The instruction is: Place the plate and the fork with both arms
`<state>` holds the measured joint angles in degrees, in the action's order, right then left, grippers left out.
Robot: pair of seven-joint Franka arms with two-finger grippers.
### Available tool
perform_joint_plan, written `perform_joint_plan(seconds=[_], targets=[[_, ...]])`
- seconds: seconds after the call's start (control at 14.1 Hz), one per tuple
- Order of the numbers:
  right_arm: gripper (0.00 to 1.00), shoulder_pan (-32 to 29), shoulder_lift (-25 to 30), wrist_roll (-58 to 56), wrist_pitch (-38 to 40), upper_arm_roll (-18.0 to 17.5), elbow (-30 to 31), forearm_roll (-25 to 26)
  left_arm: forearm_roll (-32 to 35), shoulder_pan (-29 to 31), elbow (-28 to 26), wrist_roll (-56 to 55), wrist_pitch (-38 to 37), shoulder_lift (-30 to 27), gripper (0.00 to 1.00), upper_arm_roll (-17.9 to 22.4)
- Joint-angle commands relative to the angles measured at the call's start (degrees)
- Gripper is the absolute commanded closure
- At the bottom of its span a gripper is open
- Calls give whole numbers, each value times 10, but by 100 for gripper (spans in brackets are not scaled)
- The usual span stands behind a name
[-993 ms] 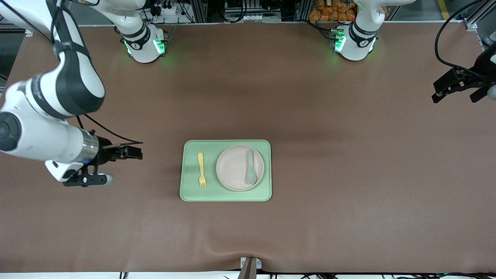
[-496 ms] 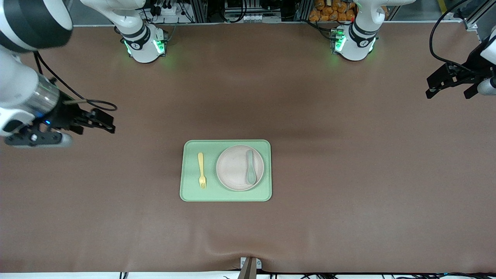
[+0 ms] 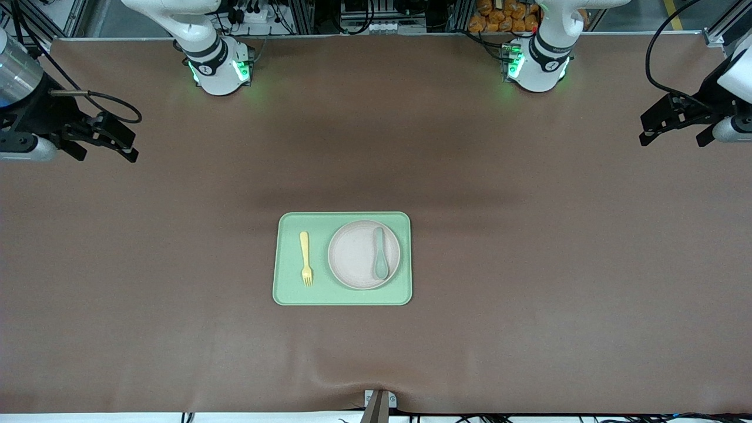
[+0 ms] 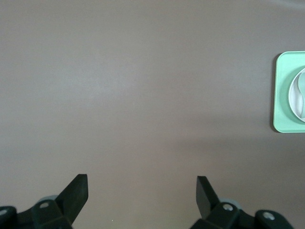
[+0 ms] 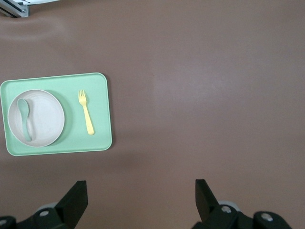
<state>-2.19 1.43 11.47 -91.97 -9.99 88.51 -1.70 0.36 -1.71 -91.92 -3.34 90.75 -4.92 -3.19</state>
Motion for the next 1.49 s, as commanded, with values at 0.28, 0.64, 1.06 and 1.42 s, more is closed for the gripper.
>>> perform_joint_plan(seconds=[0.28, 0.64, 1.06, 1.42], targets=[[0, 14, -41, -3, 11, 10, -55, 32, 4, -1, -20, 7, -13, -31, 0, -2], [0, 13, -34, -27, 39, 32, -50, 26, 3, 1, -4, 10, -14, -25, 0, -8], [0, 11, -20, -46, 42, 39, -33, 21, 4, 1, 4, 8, -14, -18, 0, -8], [0, 11, -22, -46, 38, 39, -35, 21, 3, 0, 4, 9, -17, -18, 0, -8]])
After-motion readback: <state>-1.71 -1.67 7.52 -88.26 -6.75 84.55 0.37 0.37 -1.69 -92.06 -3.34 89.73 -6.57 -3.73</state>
